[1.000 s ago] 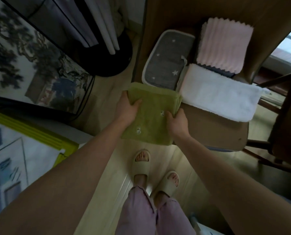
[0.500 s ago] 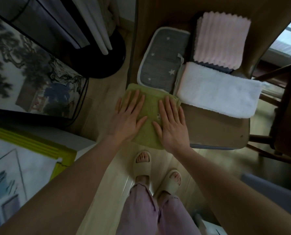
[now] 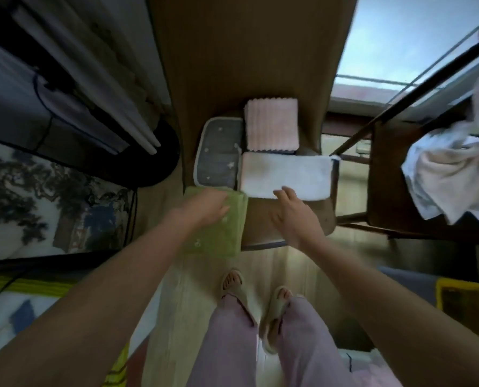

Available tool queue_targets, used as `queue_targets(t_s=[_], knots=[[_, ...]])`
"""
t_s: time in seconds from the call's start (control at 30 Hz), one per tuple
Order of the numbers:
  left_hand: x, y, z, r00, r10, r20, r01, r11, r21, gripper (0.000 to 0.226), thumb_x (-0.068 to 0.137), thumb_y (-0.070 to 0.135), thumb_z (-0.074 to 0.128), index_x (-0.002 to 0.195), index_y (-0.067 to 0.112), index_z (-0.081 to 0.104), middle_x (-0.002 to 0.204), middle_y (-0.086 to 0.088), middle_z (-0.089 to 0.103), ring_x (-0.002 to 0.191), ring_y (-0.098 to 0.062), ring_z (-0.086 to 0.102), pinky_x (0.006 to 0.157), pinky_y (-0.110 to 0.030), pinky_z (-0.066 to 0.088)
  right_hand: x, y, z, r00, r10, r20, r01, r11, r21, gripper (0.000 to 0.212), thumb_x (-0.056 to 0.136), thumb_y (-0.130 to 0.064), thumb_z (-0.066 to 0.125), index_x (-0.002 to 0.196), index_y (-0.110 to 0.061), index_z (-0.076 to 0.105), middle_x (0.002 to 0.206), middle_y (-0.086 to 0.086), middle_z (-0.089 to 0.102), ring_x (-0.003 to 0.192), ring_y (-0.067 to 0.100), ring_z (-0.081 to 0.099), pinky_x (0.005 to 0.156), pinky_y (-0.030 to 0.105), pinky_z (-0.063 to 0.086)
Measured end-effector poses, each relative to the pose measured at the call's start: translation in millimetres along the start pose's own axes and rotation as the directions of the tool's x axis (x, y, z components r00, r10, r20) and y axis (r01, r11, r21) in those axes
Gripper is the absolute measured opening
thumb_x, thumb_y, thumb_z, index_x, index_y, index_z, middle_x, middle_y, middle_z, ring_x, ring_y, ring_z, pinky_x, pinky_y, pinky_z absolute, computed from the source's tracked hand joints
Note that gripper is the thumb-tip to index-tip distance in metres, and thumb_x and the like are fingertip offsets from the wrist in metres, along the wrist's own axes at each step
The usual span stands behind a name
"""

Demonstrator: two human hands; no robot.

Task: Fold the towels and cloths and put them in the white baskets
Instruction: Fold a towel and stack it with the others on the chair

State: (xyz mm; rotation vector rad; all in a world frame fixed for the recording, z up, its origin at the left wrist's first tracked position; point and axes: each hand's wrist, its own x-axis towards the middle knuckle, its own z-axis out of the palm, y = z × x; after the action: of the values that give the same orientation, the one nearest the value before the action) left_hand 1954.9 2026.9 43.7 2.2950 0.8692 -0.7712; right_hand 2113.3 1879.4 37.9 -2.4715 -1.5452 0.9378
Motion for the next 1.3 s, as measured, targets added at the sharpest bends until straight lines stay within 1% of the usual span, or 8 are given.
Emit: queue_targets(t_s=[0.2,0.37,0.53,0.7,0.8,0.93,1.17,1.3], knots=[[-10,133,-71,0.987,0.147,-0.06,-0.139,0.983,0.122,0.043,0.101,0.036,0.042,0.14,0.018,0.044,0.14,-0.006,0.051,0.123,-0.026,0.051,0.099,-0.042,0.045,-71,86,-103,0.939,0.327,-0.108,-0.301,0.932,0.202,0.028,0.099,-0.029,0.047,0.118,-0.012,0.057,0.108,0.005,0.066,0.097,0.025,0.063,0.079,0.038,0.052],[8,267,-91,0.916,0.398,-0.059,-0.368,0.888,0.275,0.036,0.1,0.032,0.045,0.13,0.017,0.056,0.131,-0.003,0.057,0.114,-0.019,0.056,0.097,-0.034,0.046,-132,194,-159,0.861,0.479,-0.174,-0.417,0.859,0.297,0.019,0.096,-0.025,0.049,0.094,-0.011,0.062,0.084,0.003,0.064,0.079,0.022,0.06,0.069,0.039,0.05],[49,390,-102,0.939,0.344,0.007,-0.328,0.89,0.318,0.035,0.099,0.033,0.046,0.131,0.019,0.053,0.128,-0.002,0.058,0.113,-0.021,0.057,0.088,-0.039,0.052,-156,299,-209,0.811,0.545,-0.212,-0.46,0.819,0.343,0.019,0.096,-0.021,0.05,0.085,-0.008,0.059,0.075,0.005,0.056,0.076,0.024,0.057,0.056,0.033,0.033],[106,502,-143,0.943,0.324,-0.08,-0.299,0.927,0.226,0.021,0.096,0.029,0.047,0.106,0.015,0.06,0.104,-0.001,0.061,0.1,-0.024,0.059,0.079,-0.04,0.052,-139,399,-302,0.83,0.436,-0.348,-0.344,0.891,0.296,0.015,0.097,-0.023,0.049,0.088,-0.013,0.056,0.078,0.006,0.061,0.073,0.027,0.057,0.056,0.031,0.032],[139,556,-175,0.927,0.31,-0.213,-0.295,0.95,0.098,0.026,0.094,0.036,0.047,0.111,0.022,0.061,0.105,0.004,0.064,0.095,-0.02,0.061,0.077,-0.04,0.054,-109,451,-366,0.834,0.354,-0.423,-0.277,0.932,0.235,0.013,0.093,-0.018,0.051,0.091,-0.008,0.06,0.091,0.013,0.064,0.085,0.034,0.059,0.061,0.034,0.035],[180,599,-212,0.892,0.296,-0.342,-0.326,0.945,-0.033,0.03,0.093,0.033,0.052,0.116,0.017,0.062,0.112,-0.002,0.066,0.1,-0.022,0.063,0.084,-0.039,0.053,-54,502,-445,0.816,0.196,-0.544,-0.172,0.981,0.095,0.03,0.091,-0.008,0.049,0.119,-0.005,0.059,0.116,0.016,0.061,0.107,0.034,0.054,0.087,0.041,0.044],[202,611,-235,0.914,0.226,-0.336,-0.268,0.96,-0.085,0.024,0.092,0.034,0.055,0.109,0.018,0.063,0.102,0.0,0.067,0.09,-0.019,0.061,0.072,-0.032,0.045,44,509,-501,0.941,-0.266,-0.212,0.158,0.894,-0.419,0.052,0.099,-0.007,0.039,0.149,-0.021,0.032,0.159,0.003,0.025,0.145,0.023,0.023,0.113,0.038,0.028],[188,598,-239,0.924,0.161,-0.346,-0.213,0.97,-0.118,0.026,0.092,0.031,0.058,0.114,0.018,0.064,0.105,0.002,0.066,0.094,-0.018,0.061,0.083,-0.038,0.052,73,501,-500,0.937,-0.324,-0.134,0.209,0.824,-0.526,0.025,0.095,-0.003,0.041,0.113,-0.011,0.057,0.123,0.009,0.057,0.116,0.027,0.049,0.08,0.034,0.043]])
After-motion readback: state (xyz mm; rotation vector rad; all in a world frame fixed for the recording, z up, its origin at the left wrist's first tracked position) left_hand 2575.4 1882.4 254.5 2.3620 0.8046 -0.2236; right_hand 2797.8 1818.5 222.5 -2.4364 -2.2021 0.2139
